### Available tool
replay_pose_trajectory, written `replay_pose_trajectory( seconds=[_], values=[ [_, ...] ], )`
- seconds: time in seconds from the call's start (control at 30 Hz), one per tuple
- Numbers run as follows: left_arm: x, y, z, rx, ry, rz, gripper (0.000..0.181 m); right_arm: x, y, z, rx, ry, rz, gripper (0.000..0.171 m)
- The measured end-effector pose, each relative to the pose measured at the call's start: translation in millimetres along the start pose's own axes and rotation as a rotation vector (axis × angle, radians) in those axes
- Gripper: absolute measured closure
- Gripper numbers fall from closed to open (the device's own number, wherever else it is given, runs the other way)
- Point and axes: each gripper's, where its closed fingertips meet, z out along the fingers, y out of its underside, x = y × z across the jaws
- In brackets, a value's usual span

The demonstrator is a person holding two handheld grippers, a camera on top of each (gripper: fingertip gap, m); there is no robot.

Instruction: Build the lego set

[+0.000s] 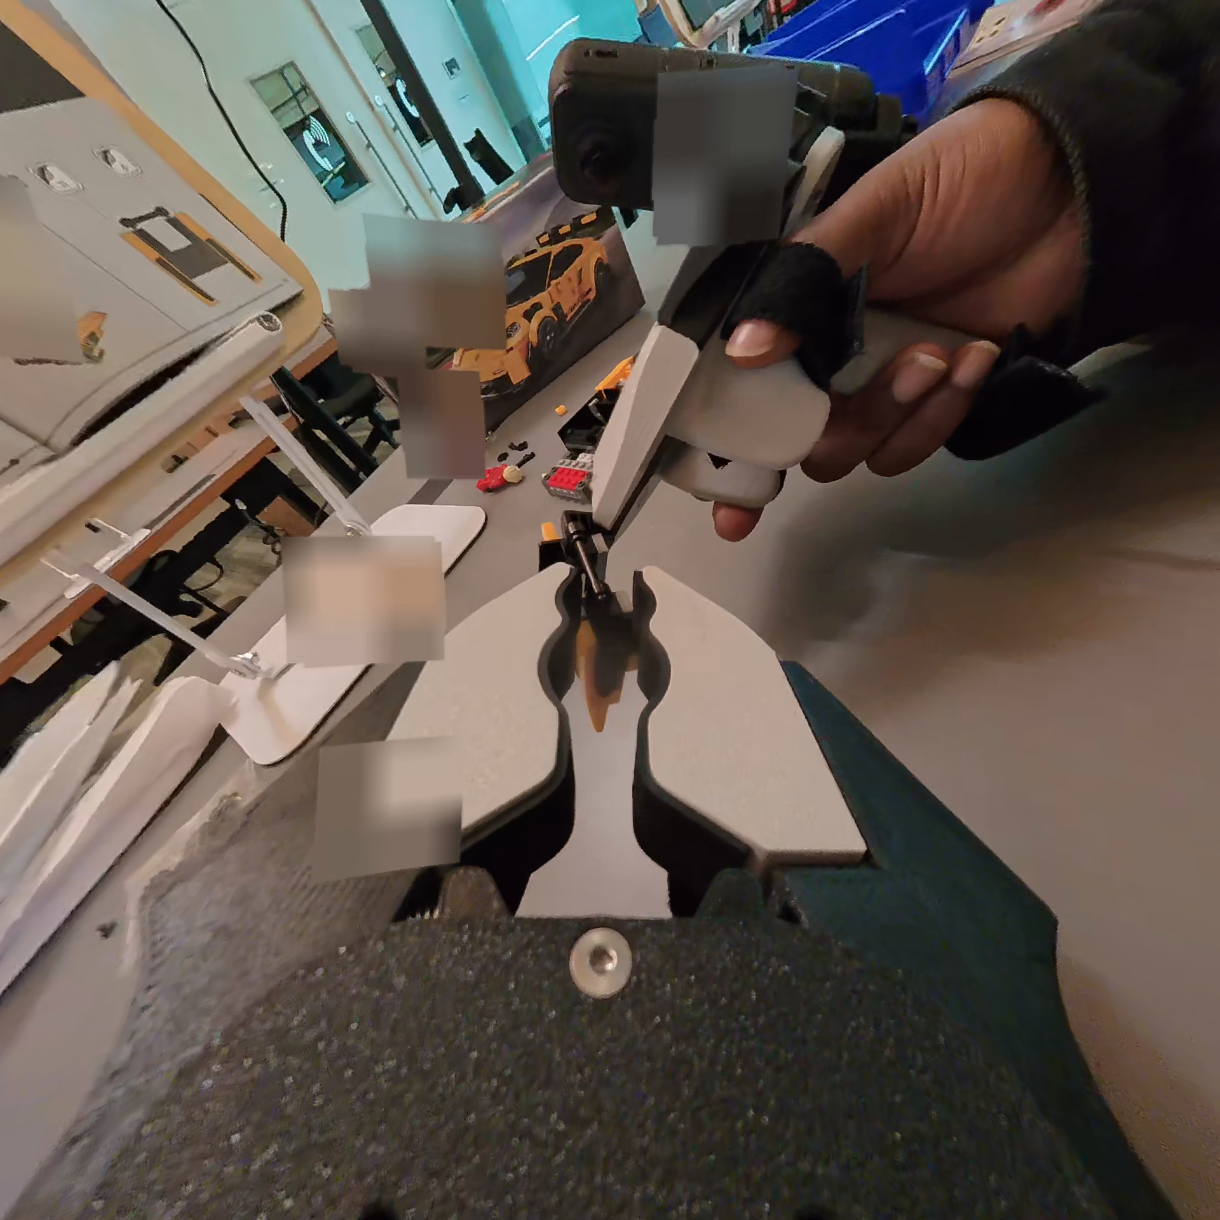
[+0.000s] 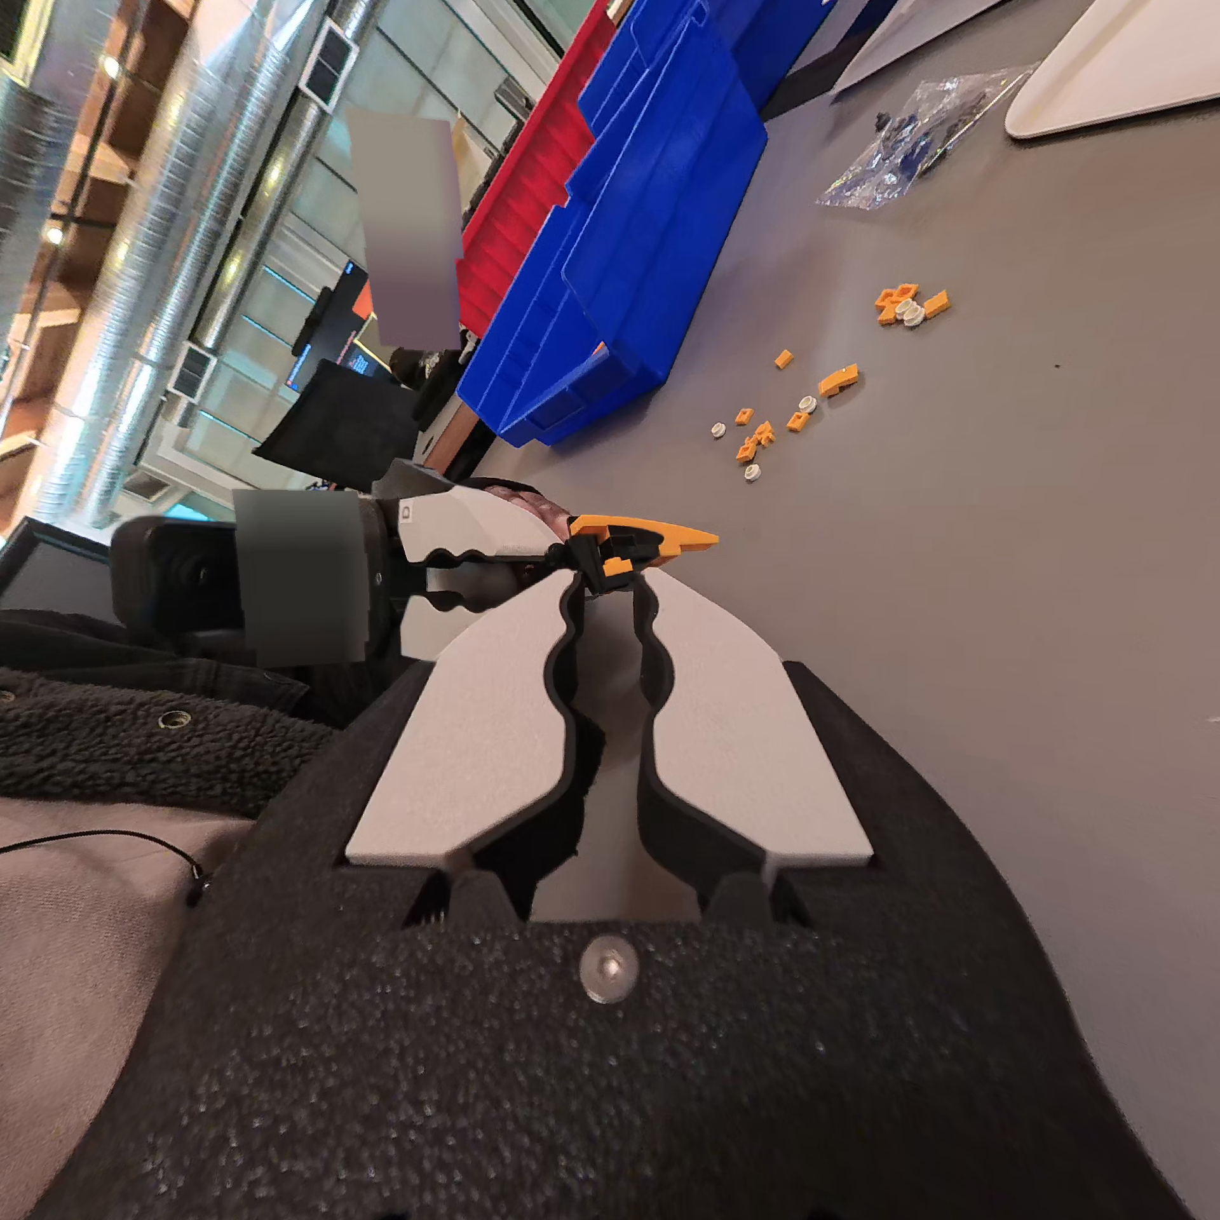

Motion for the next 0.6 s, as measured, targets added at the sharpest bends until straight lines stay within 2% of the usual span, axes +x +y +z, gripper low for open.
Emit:
replay_pose_trajectory(
  seconds=[0.1,0.33,0.53,0.6],
  values=[
    [-0.8,-1.9,-0.8,0.016,0.040,-0.121,0.167,-0.8,-0.1,-1.4,-0.007,0.001,-0.017,0.157],
    [-0.6,-3.3,-2.5,0.046,0.217,-0.555,0.168,-6.3,5.4,-8.0,-0.043,-0.028,-0.036,0.157],
    [37.6,6.0,-4.5,-0.154,0.634,-1.077,0.168,-8.9,4.8,-35.7,-0.060,-0.015,-0.136,0.157],
    [45.6,13.8,-4.0,-0.245,0.702,-1.177,0.168,-7.3,3.6,-43.1,-0.053,-0.007,-0.142,0.158]
  ],
)
